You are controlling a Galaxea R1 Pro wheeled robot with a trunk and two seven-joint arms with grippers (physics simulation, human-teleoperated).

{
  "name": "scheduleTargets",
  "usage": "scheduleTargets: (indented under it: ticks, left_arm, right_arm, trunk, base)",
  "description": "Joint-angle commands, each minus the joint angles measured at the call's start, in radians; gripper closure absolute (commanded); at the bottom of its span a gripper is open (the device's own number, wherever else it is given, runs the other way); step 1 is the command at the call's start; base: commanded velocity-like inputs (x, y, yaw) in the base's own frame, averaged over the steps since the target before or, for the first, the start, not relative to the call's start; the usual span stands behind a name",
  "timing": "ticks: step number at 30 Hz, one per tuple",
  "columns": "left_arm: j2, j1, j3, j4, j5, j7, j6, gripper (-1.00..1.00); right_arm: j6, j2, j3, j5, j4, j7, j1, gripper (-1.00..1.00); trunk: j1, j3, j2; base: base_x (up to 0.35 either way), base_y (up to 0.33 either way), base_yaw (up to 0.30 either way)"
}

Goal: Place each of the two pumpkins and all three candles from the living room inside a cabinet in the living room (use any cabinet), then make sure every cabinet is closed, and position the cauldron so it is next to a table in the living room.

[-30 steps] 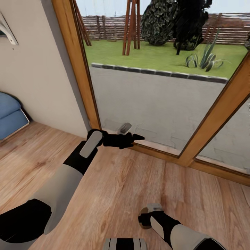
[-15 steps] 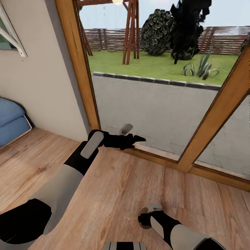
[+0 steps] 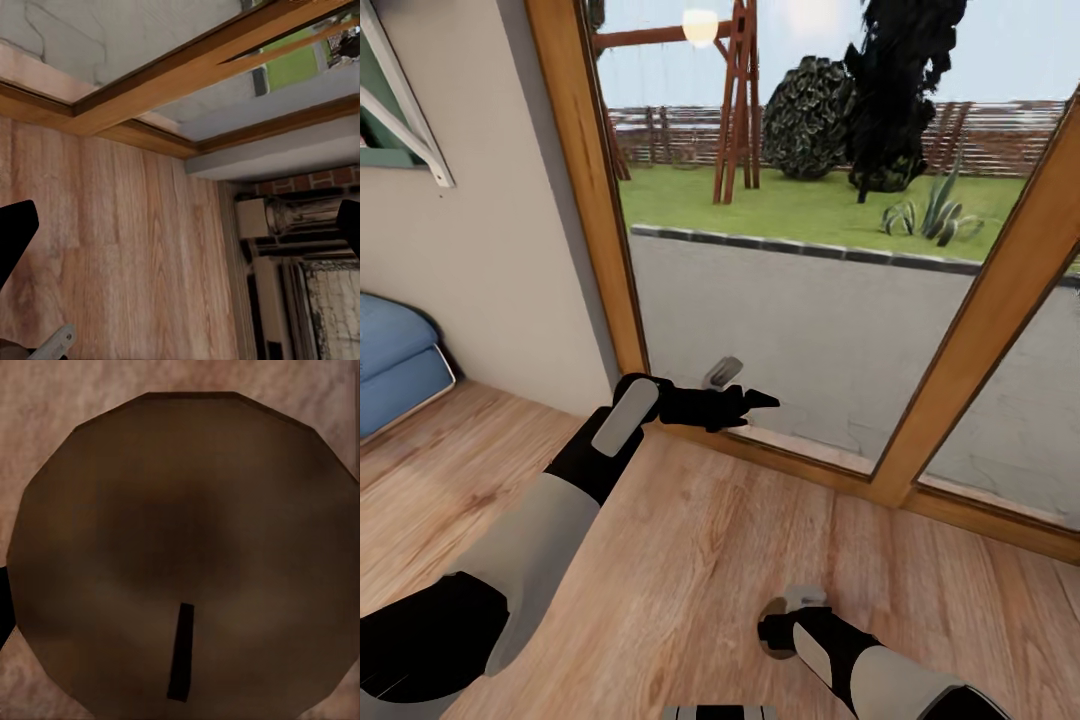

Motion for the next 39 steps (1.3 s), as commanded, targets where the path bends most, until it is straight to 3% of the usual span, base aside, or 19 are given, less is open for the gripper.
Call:
scheduleTargets:
  ticks: [1,16,23,39]
  left_arm:
    - [0.0,-0.001,0.0,0.0,0.0,0.001,0.003,-1.0]
    - [0.0,-0.001,0.0,0.02,0.0,-0.001,0.004,-1.0]
    - [0.001,-0.001,-0.001,0.168,0.0,0.003,0.003,-1.0]
    - [0.006,-0.001,-0.002,0.275,-0.013,0.006,-0.026,-1.0]
  right_arm:
    - [0.005,0.0,0.008,-0.01,-0.002,-0.006,0.0,1.0]
    - [0.006,0.0,0.008,-0.011,-0.002,-0.009,0.0,1.0]
    - [0.005,-0.004,0.006,-0.014,-0.002,-0.01,0.0,1.0]
    - [0.006,-0.008,0.003,-0.013,-0.004,-0.01,0.0,1.0]
  trunk:
    - [-0.001,0.003,0.0]
    - [-0.007,0.061,0.004]
    - [-0.01,0.088,0.005]
    - [-0.018,0.158,0.009]
  base:
    - [0.0,0.0,0.0]
    - [0.0,0.0,-0.222]
    - [0.0,0.0,-0.293]
    - [0.0,0.0,-0.292]
